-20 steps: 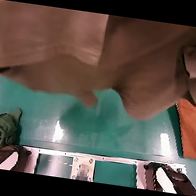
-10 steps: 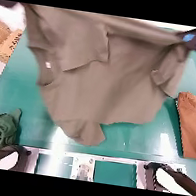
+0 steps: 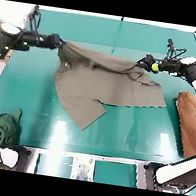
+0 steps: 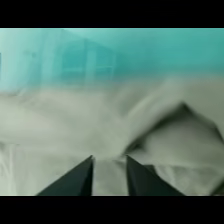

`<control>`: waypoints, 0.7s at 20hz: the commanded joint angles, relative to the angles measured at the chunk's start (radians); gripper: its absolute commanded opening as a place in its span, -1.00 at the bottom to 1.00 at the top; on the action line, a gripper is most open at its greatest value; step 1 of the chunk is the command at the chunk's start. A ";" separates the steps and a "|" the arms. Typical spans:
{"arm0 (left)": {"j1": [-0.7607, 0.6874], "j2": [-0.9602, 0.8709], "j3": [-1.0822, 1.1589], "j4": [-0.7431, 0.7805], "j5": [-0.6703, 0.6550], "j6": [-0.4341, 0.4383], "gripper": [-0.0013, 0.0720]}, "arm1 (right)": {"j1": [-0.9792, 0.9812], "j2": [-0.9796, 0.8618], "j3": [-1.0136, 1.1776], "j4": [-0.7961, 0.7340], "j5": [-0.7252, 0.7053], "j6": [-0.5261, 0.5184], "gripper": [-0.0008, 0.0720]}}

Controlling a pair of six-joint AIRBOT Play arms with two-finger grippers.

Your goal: Fold the shirts.

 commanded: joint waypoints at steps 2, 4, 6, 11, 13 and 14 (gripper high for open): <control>0.020 -0.060 0.014 -0.036 -0.071 -0.004 0.90 | -0.116 -0.055 0.081 0.029 0.130 0.020 -0.18; 0.048 -0.060 0.043 -0.035 -0.180 -0.006 0.83 | -0.204 -0.019 0.076 0.003 0.251 0.027 -0.30; 0.070 -0.060 0.072 -0.035 -0.246 -0.005 -0.43 | -0.278 0.036 0.023 -0.066 0.339 0.046 -0.41; 0.108 -0.036 0.123 0.067 -0.451 -0.134 -0.91 | -0.393 0.240 -0.253 -0.171 0.315 0.042 -0.85; 0.108 0.057 0.050 0.271 -0.483 -0.230 -0.91 | -0.438 0.303 -0.320 -0.204 0.304 0.031 -0.89; 0.109 0.126 -0.025 0.365 -0.475 -0.263 -0.91 | -0.461 0.327 -0.342 -0.211 0.304 0.015 -0.89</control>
